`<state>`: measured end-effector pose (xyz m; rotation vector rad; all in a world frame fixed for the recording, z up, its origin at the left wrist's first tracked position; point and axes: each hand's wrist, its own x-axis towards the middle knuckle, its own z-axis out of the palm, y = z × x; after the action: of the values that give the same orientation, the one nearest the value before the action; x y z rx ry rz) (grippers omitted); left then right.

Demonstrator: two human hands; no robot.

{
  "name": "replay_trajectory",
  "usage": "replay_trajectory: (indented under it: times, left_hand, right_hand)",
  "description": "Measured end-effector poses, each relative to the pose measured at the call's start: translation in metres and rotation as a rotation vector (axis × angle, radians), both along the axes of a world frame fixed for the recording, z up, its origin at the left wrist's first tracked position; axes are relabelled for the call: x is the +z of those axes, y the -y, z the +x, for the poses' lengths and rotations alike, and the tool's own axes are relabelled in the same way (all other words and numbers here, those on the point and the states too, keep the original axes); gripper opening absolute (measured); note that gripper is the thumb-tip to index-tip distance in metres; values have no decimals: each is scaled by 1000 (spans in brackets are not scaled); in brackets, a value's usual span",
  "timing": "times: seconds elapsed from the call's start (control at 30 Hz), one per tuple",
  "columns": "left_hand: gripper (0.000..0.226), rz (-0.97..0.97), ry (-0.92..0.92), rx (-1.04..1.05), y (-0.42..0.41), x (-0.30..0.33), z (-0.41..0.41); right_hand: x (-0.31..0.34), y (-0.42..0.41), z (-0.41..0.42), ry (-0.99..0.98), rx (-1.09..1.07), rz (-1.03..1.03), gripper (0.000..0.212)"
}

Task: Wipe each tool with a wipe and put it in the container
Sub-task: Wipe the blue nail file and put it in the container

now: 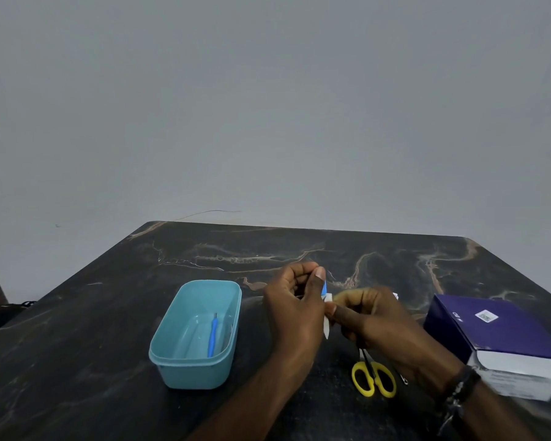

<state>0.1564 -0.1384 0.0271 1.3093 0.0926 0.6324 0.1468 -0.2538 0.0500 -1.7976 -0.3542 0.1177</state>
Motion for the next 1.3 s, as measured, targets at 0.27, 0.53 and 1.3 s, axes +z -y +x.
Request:
replay_trajectory:
  times: [0.27,0.53,1.3]
  left_hand:
    - [17,41,-134,-216,5,0,-5]
    - [19,128,-117,-345,4,-2,-9]
    - [5,168,-92,-338,4,-2,-12]
  right_hand:
    - [-2,2,7,120,-303,196,20]
    - [-4,4,10,127,-332,180,18]
    - [-5,11,16,143,-420,344,19]
